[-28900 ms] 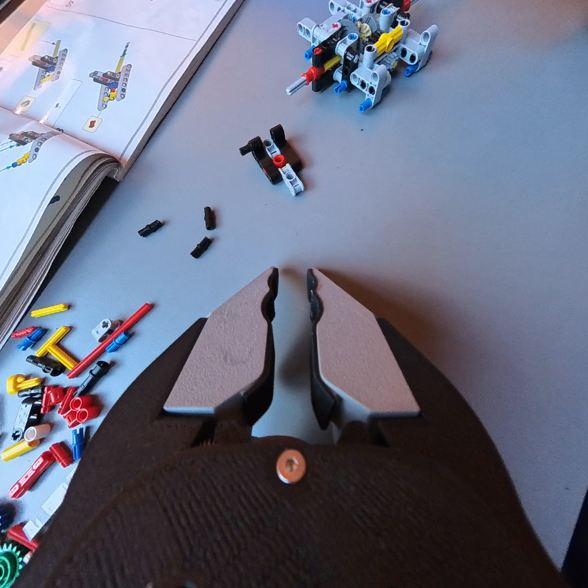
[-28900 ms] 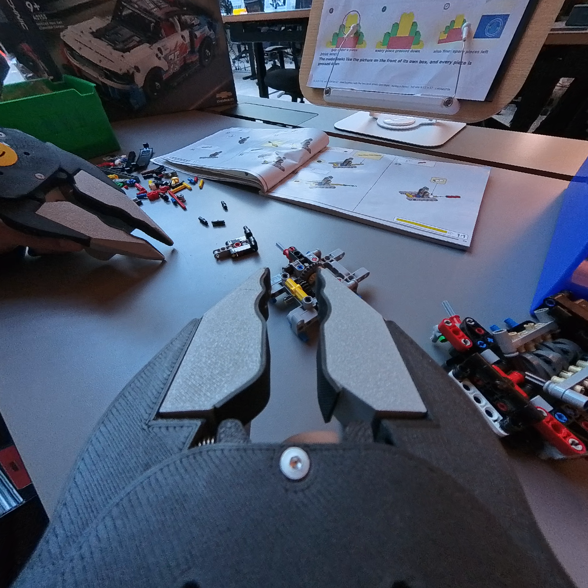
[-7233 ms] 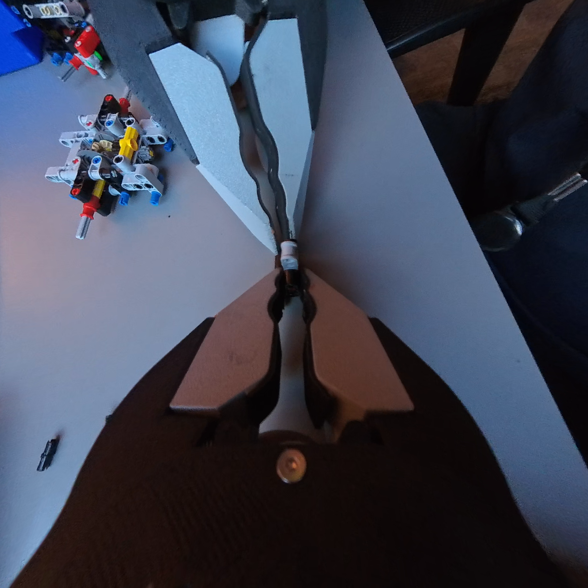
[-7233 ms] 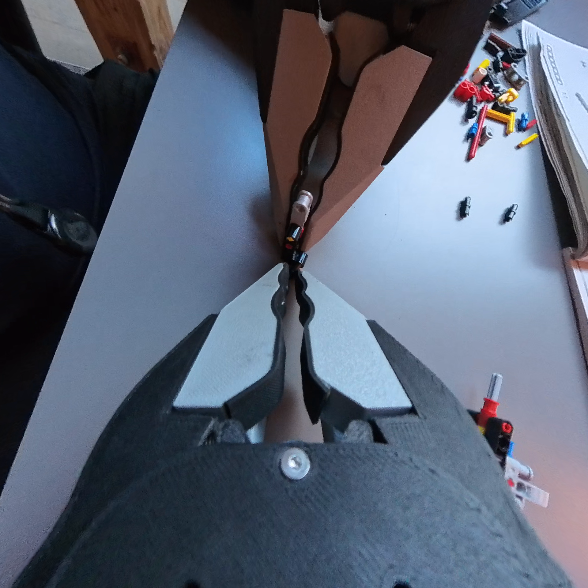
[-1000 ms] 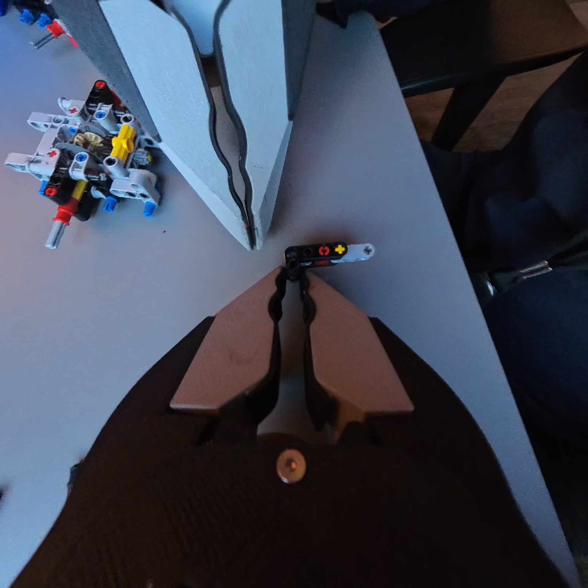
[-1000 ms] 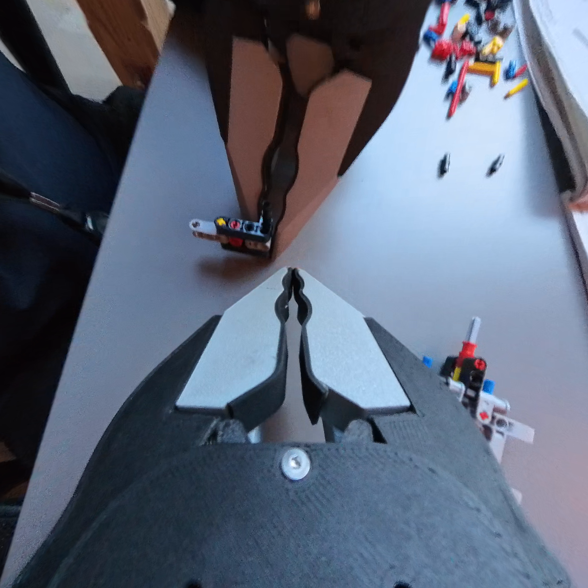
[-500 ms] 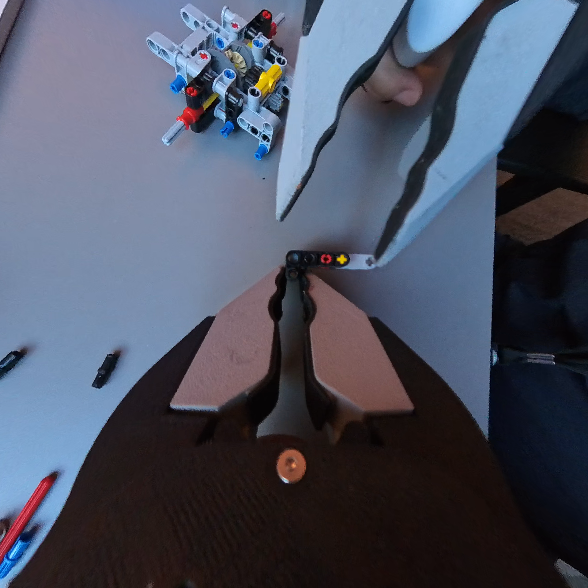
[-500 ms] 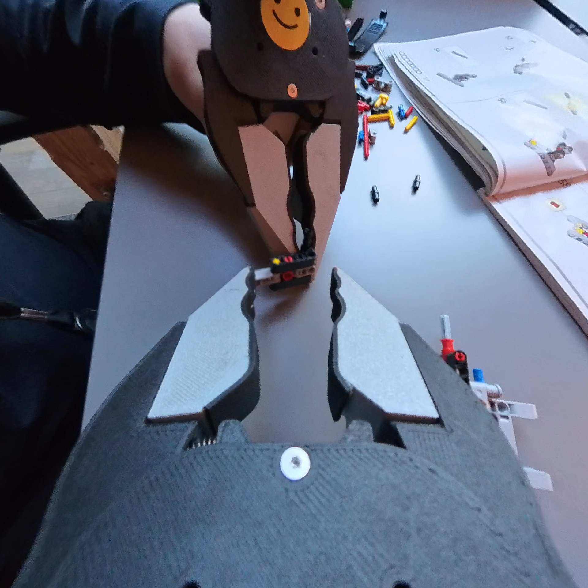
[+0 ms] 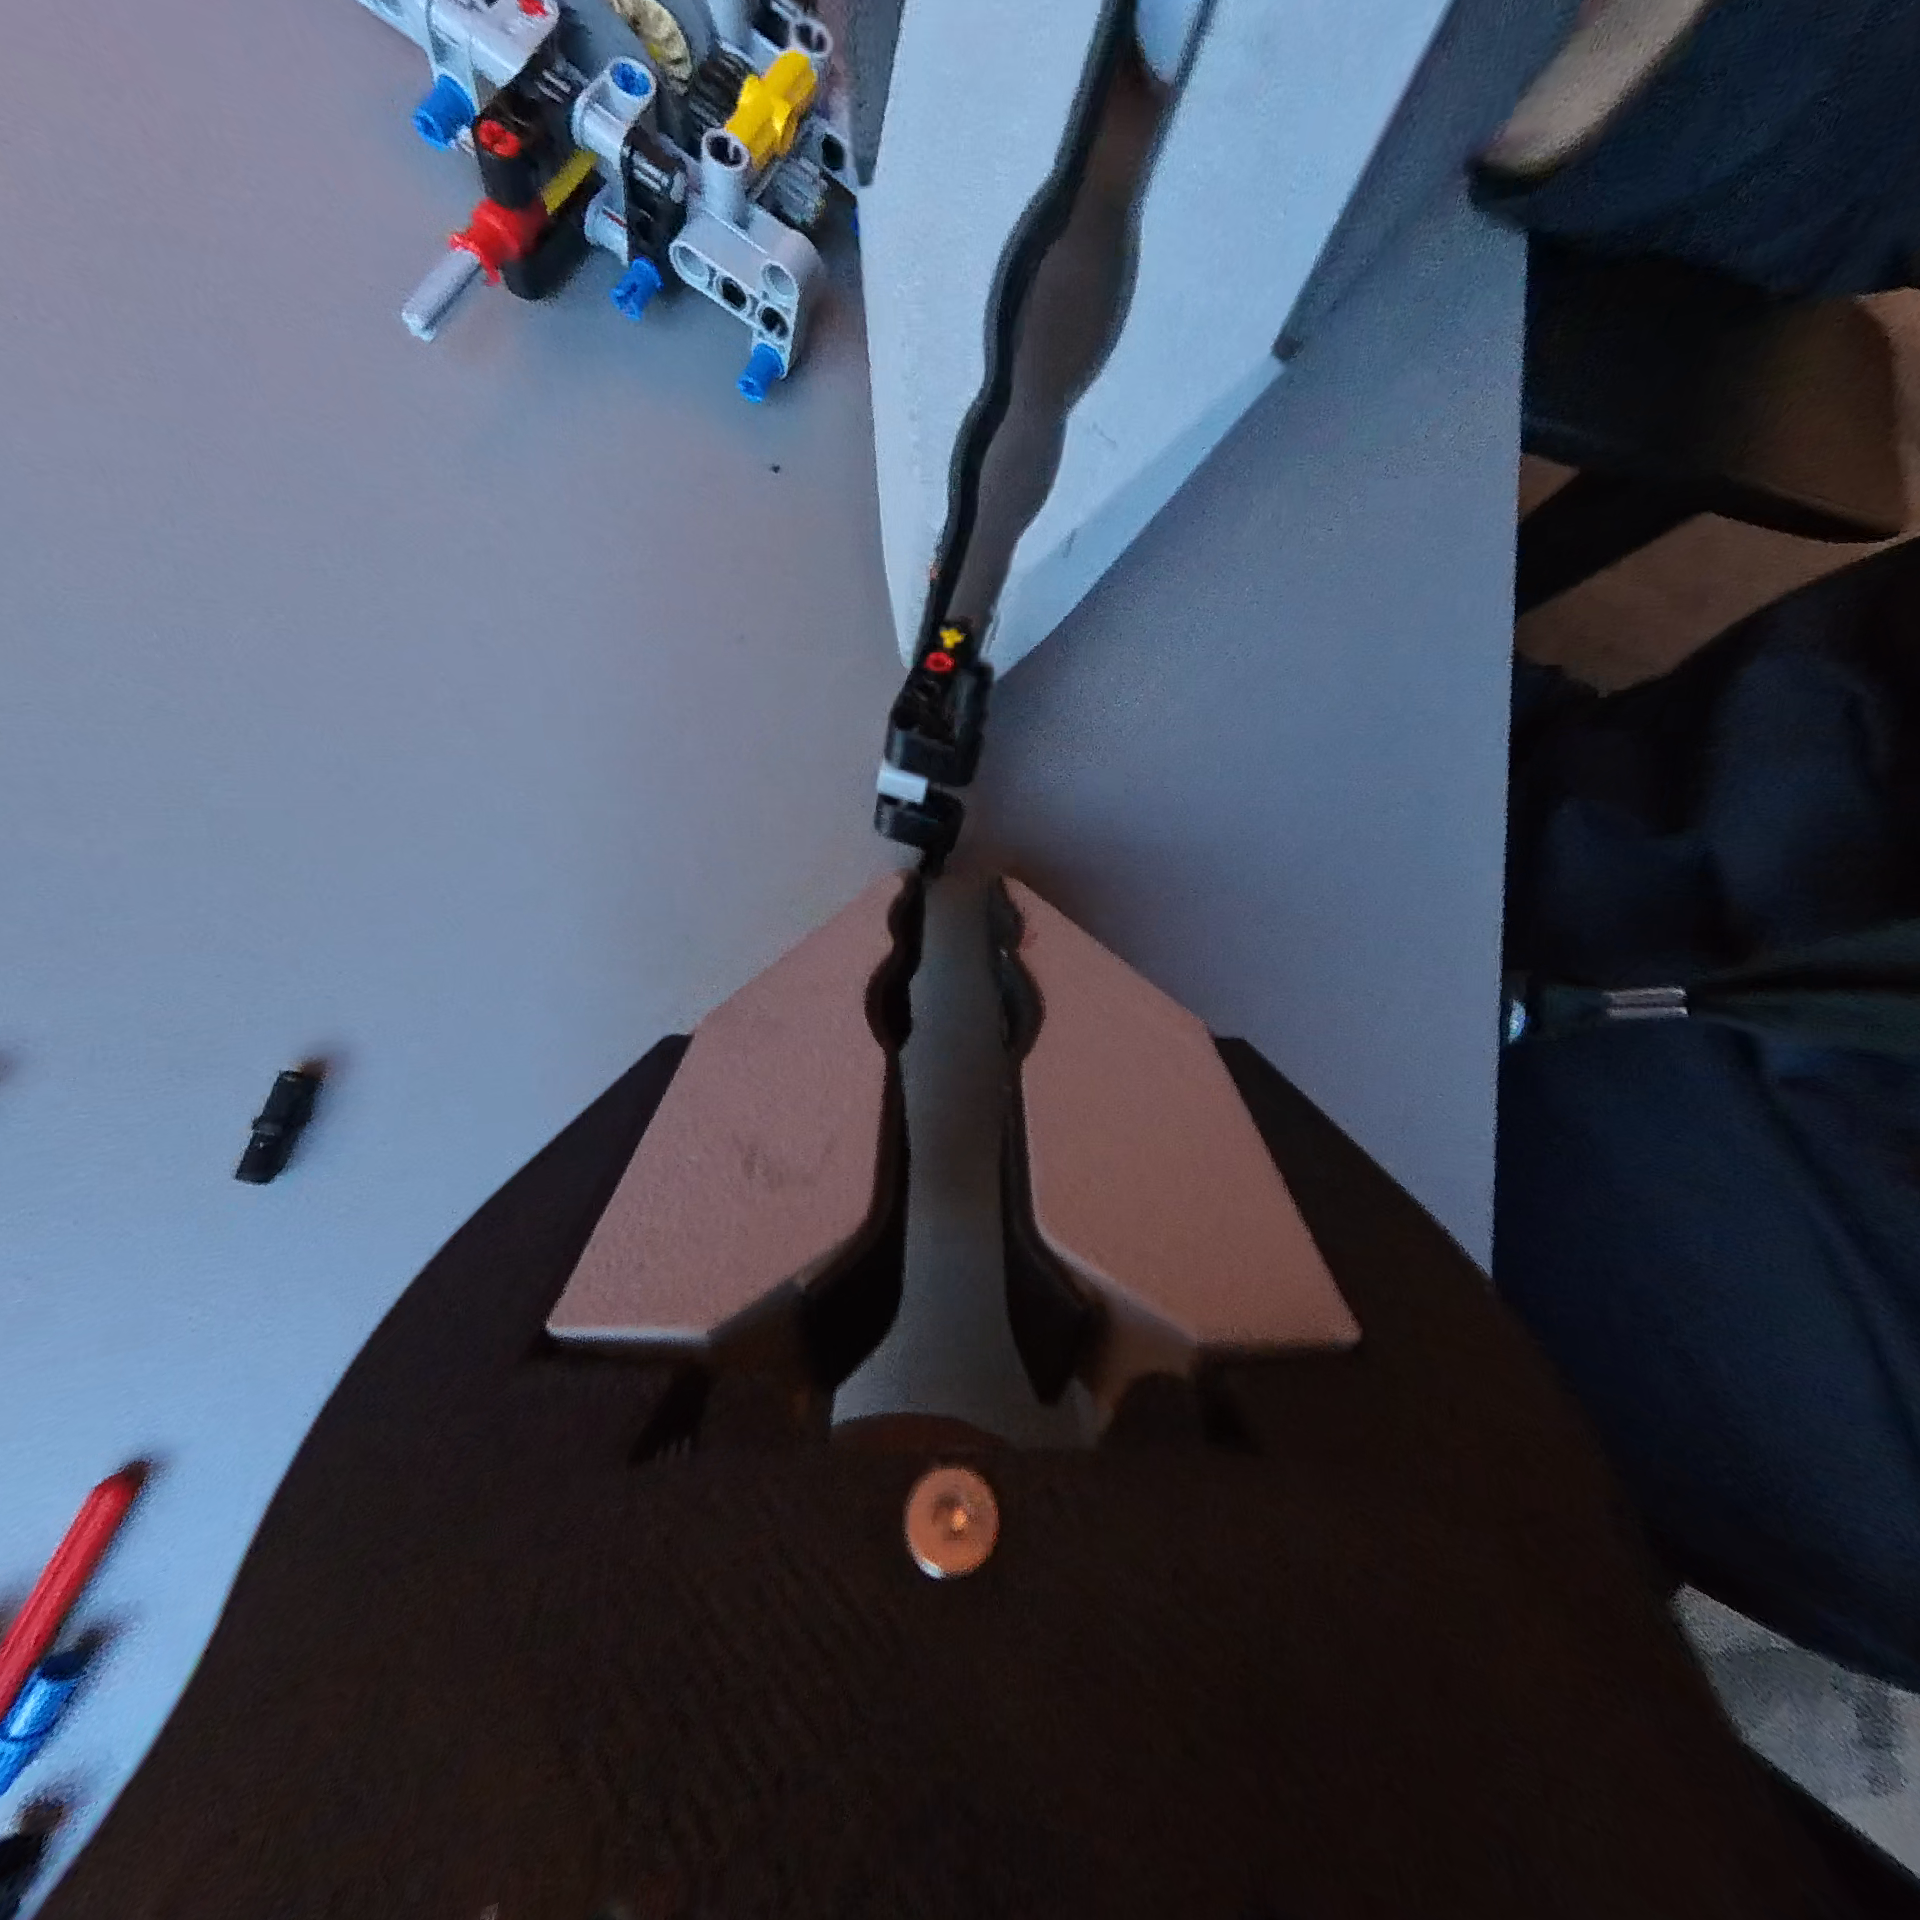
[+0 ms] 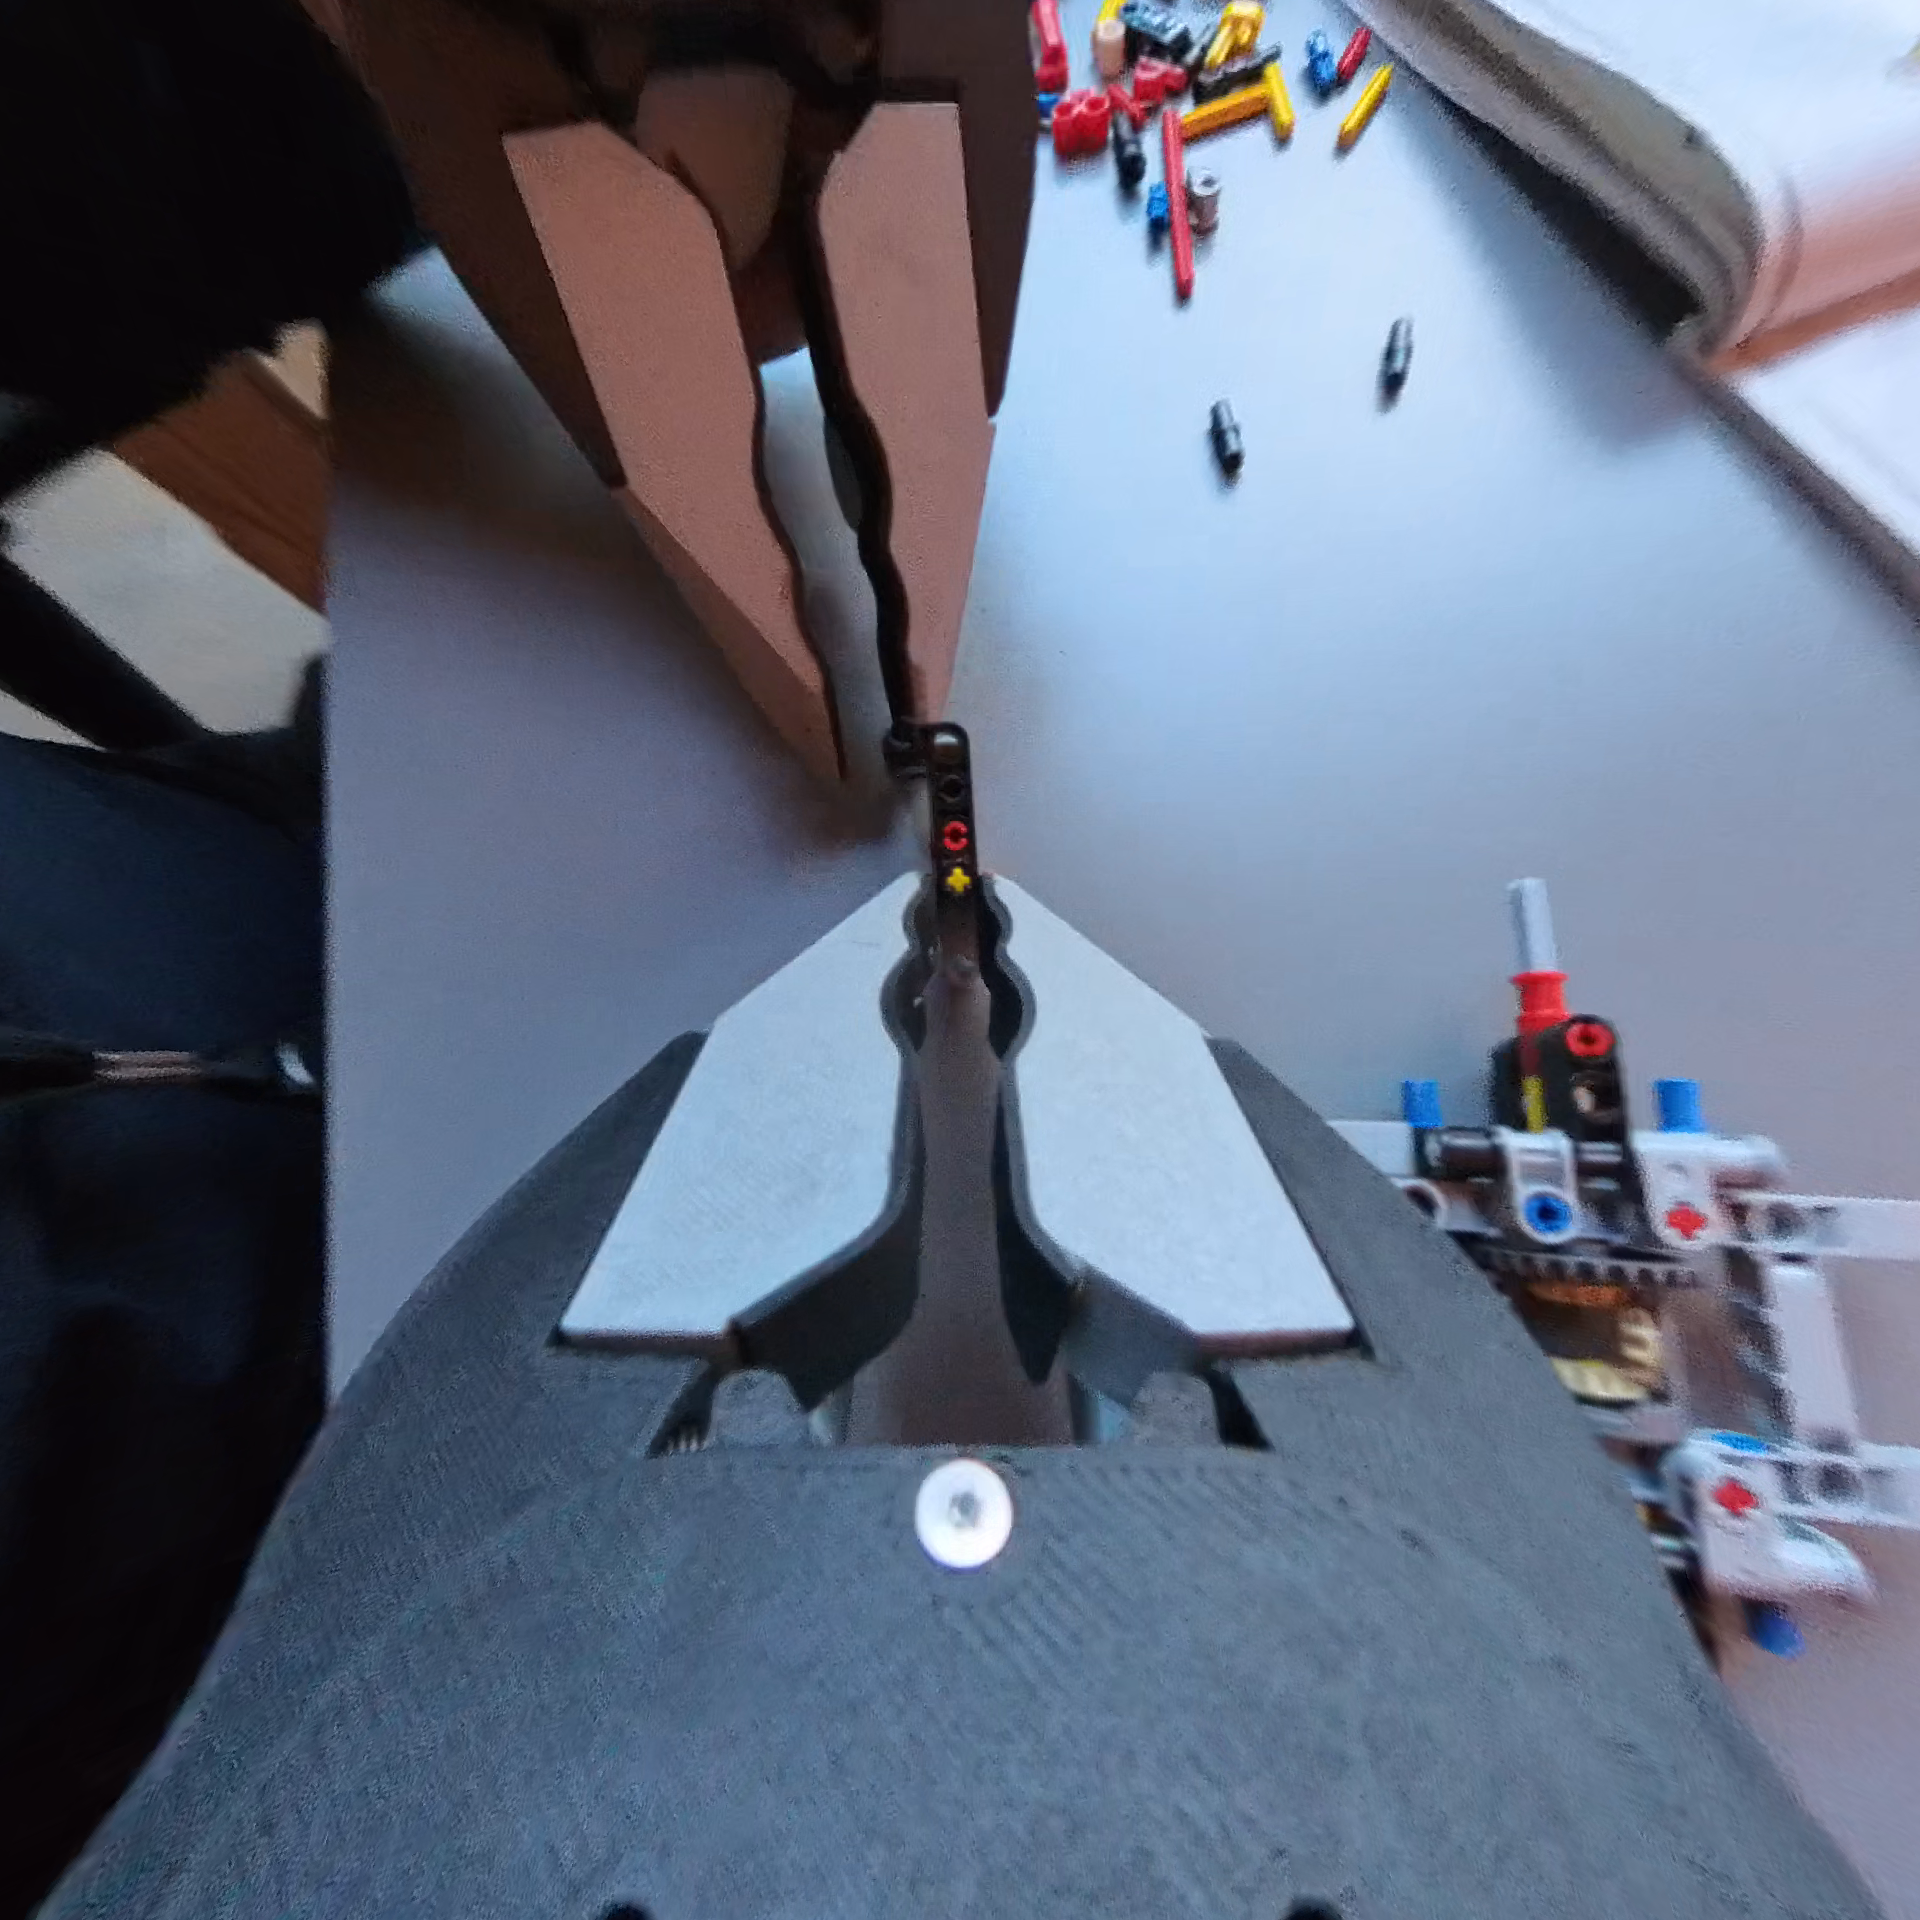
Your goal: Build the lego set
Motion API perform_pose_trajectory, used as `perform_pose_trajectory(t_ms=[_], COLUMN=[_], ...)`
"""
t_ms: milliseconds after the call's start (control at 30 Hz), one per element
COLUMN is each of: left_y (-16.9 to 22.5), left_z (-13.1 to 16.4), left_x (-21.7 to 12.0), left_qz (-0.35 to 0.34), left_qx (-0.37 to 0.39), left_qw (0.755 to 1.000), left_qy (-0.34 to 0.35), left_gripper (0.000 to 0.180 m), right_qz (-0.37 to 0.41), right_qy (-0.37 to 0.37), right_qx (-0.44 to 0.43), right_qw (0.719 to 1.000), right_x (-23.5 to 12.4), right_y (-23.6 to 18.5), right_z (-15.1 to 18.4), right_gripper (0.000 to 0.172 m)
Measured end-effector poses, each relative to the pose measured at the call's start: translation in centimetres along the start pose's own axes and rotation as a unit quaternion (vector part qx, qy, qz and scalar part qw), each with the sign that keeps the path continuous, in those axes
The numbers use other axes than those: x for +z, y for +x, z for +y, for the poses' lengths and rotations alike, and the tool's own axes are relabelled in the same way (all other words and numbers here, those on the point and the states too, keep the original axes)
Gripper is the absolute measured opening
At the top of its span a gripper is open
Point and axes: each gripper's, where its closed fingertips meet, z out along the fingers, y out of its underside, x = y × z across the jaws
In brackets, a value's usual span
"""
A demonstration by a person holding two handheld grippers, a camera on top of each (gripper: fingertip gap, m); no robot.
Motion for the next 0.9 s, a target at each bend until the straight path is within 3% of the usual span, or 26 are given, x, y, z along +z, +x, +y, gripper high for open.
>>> perform_pose_trajectory(t_ms=[100, 267, 467, 533, 600, 700, 900], left_y=[-0.2, 0.3, 0.0, -0.1, -0.1, -0.5, -0.4], left_z=[0.3, -0.3, -0.9, -1.0, -1.3, -1.6, -2.1], left_x=[-0.3, -0.2, 0.5, 0.5, 0.5, 0.5, 0.9], left_qz=[0.020, 0.045, 0.030, 0.051, 0.082, 0.097, 0.115], left_qx=[-0.004, 0.016, 0.005, -0.042, -0.094, -0.144, -0.197], left_qw=[1.000, 0.999, 0.999, 0.996, 0.990, 0.981, 0.970], left_qy=[0.000, 0.018, 0.040, 0.053, 0.069, 0.082, 0.088], left_gripper=[0.008, 0.029, 0.013, 0.013, 0.013, 0.013, 0.013], right_qz=[-0.063, -0.119, -0.110, -0.089, -0.035, 0.049, 0.178], right_qy=[0.005, 0.002, 0.002, 0.005, 0.009, 0.023, 0.025], right_qx=[0.076, 0.143, 0.129, 0.113, 0.070, -0.012, -0.144], right_qw=[0.995, 0.983, 0.986, 0.990, 0.997, 0.998, 0.973], right_x=[0.1, 0.2, 0.4, 0.4, 0.3, 0.1, -0.1], right_y=[-0.3, -0.8, -0.8, -0.4, 0.6, 1.4, 1.8], right_z=[0.1, 0.2, 0.1, 0.0, -0.1, -1.0, -2.8], right_gripper=[0.004, 0.003, 0.004, 0.006, 0.020, 0.023, 0.027])
